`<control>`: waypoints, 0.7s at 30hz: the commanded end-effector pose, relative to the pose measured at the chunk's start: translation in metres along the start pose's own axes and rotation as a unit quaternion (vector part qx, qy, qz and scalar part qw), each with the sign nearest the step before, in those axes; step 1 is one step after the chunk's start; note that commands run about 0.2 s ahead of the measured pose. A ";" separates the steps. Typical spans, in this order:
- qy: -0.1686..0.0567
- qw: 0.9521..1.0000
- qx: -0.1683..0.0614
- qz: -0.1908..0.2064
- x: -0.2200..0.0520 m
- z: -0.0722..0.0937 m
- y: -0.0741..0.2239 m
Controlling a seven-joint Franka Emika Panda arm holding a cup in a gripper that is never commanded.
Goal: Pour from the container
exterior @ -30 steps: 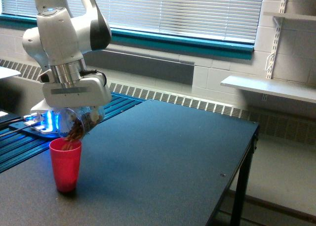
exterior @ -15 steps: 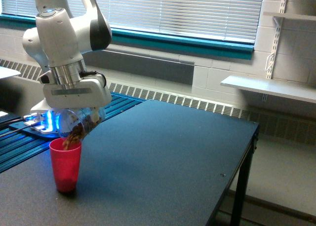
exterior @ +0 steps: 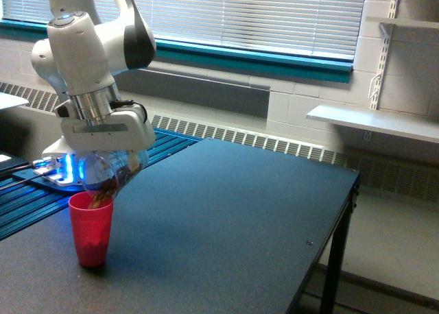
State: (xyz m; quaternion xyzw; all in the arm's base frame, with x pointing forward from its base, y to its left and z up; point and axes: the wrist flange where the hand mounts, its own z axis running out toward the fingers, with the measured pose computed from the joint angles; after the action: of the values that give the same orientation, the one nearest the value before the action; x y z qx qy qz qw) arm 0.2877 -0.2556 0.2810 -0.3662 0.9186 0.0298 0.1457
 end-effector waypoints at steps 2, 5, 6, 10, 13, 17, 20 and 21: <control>-0.003 1.000 -0.005 -0.011 -0.003 0.002 -0.002; -0.004 1.000 -0.004 -0.011 -0.003 0.001 -0.003; -0.004 1.000 -0.004 -0.011 -0.003 0.001 -0.003; -0.003 1.000 -0.003 -0.011 -0.002 0.000 -0.004; -0.003 1.000 -0.003 -0.011 -0.002 0.000 -0.004; -0.006 1.000 0.000 -0.012 -0.002 -0.003 -0.005; -0.007 1.000 0.001 -0.014 -0.004 -0.005 -0.005; -0.008 1.000 0.002 -0.015 -0.004 -0.006 -0.005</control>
State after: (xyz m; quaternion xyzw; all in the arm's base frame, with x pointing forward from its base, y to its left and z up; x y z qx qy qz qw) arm 0.2912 -0.2567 0.2827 -0.3741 0.9150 0.0296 0.1480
